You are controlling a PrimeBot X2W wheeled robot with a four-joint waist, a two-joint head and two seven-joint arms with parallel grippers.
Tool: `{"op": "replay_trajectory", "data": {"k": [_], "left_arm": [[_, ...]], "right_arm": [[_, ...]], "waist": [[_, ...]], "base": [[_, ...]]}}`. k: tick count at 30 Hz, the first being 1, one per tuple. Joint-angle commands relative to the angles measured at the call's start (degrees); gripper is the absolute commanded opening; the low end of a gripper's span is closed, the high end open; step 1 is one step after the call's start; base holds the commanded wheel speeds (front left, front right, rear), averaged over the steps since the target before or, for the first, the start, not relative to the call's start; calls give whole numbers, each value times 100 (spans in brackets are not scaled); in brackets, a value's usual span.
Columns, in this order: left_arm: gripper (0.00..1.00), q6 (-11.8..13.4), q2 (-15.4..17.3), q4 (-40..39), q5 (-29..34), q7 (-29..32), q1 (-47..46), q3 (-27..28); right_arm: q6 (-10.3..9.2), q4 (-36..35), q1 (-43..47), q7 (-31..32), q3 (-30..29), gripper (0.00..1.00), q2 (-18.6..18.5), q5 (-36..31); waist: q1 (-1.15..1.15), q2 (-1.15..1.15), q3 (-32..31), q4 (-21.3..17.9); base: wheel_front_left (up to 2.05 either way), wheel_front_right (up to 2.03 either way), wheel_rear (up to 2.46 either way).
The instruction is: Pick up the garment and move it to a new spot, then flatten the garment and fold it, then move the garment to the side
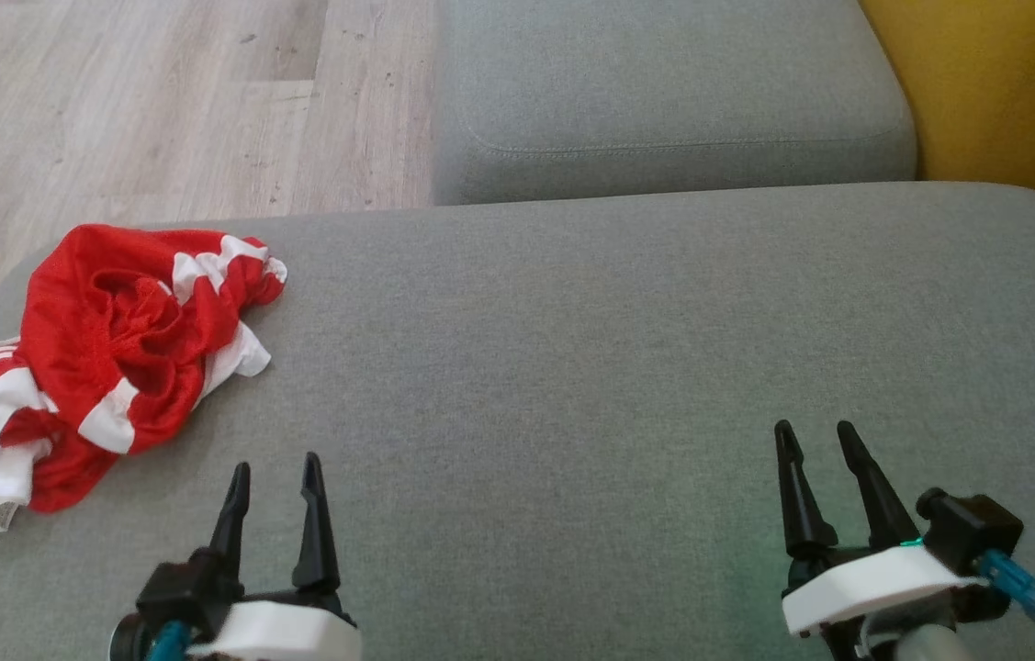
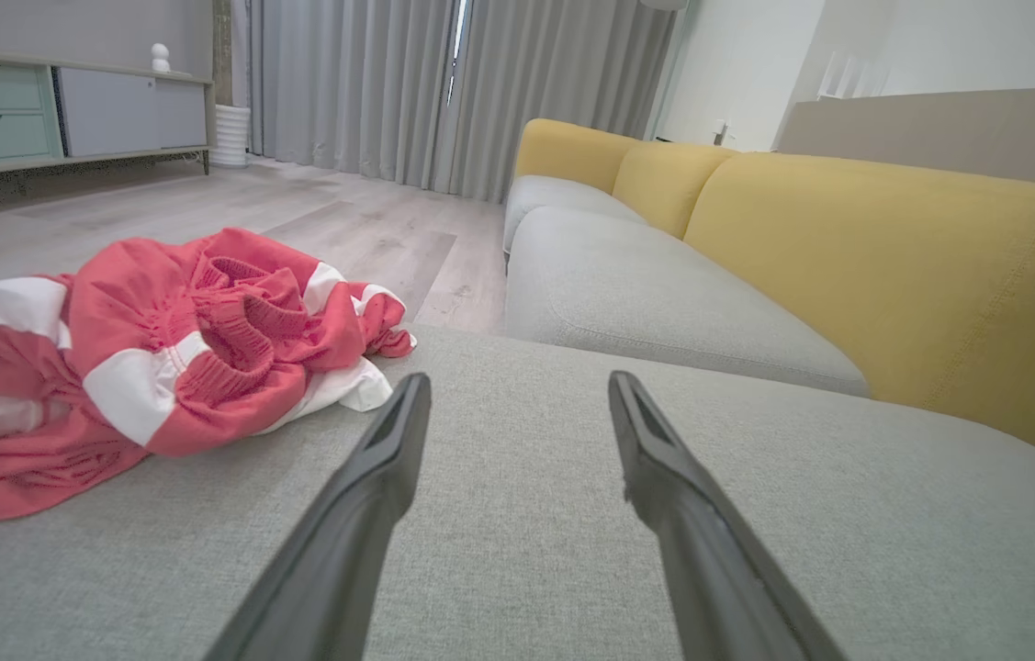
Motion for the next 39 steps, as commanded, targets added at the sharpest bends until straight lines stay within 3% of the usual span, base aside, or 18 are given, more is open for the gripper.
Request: {"op": "replay_trajectory", "data": {"k": [1,22,39], "left_arm": [[100,47,35,-228,252,-99,-139,68],[100,279,40,-193,1658,-434,-93,-77],[100,251,36,-159,1637,-434,-50,63]], "right_arm": [[63,-234,-222,-118,164,100,-46,-235],[78,-230,-217,-454,271,100,-60,-1473],[78,-147,-199,-455,226,100,-60,-1389]], "waist": [[0,0,-6,6],[0,0,-83,69],[0,0,-86,101]], "base": [[0,0,0],[0,0,0],[0,0,0]]}}
